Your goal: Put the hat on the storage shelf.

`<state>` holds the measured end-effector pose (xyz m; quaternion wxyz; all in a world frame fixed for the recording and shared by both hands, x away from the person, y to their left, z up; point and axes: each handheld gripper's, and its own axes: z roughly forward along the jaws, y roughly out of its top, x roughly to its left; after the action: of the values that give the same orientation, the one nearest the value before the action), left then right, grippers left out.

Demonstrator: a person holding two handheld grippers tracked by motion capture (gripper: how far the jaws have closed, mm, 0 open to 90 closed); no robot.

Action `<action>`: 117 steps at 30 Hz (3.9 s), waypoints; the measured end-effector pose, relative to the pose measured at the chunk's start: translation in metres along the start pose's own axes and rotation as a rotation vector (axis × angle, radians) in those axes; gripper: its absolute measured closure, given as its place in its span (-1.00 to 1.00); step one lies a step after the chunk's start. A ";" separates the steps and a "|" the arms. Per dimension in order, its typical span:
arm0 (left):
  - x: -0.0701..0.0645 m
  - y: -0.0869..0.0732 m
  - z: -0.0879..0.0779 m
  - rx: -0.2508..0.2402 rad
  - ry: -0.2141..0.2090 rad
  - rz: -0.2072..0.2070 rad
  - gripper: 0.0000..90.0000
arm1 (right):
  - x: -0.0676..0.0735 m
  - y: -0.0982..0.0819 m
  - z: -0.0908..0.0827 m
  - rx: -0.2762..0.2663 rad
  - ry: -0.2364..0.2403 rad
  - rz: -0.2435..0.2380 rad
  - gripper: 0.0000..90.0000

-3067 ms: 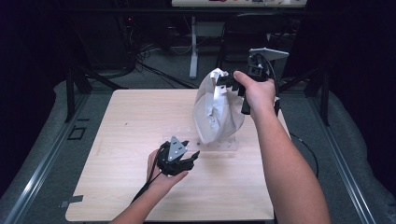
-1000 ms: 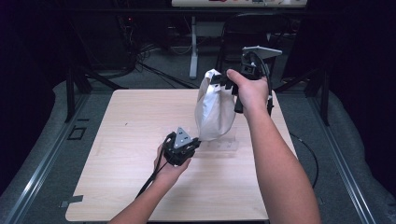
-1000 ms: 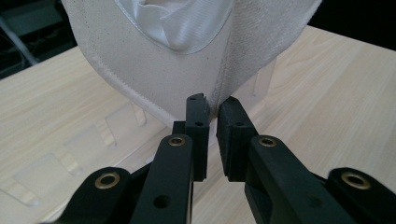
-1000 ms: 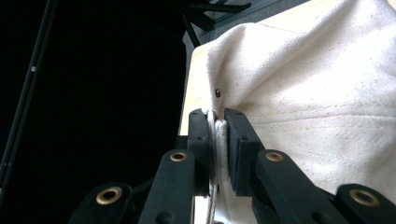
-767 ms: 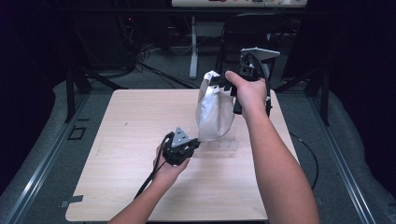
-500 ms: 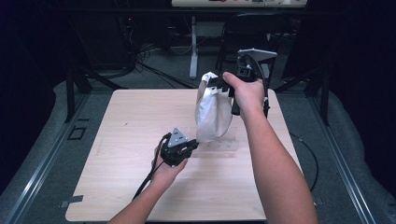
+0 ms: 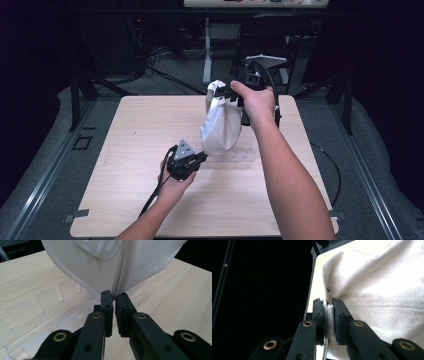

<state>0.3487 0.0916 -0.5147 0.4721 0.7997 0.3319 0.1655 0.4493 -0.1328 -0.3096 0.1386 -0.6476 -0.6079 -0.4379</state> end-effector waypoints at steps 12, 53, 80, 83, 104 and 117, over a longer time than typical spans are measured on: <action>0.000 -0.006 0.003 0.037 0.017 -0.016 0.92 | 0.000 -0.003 0.009 0.024 -0.014 -0.012 0.81; 0.001 -0.026 -0.015 0.058 -0.009 -0.086 0.30 | -0.025 -0.010 0.021 0.068 -0.028 -0.005 0.80; 0.037 -0.058 -0.055 0.037 0.048 -0.145 0.19 | -0.019 -0.019 0.007 0.075 0.023 -0.040 0.58; 0.038 -0.058 -0.056 0.038 0.049 -0.151 0.19 | -0.019 -0.020 0.004 0.073 0.026 -0.045 0.54; 0.043 -0.063 -0.059 0.050 0.064 -0.161 0.17 | -0.041 -0.027 -0.014 0.058 0.035 -0.066 0.37; 0.043 -0.064 -0.057 0.051 0.069 -0.165 0.17 | -0.075 -0.062 -0.022 0.054 0.061 -0.106 0.26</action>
<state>0.3223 0.1794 -0.5436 0.4521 0.7751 0.4169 0.1449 0.3935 -0.1846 -0.3740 0.1511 -0.5967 -0.6485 -0.4477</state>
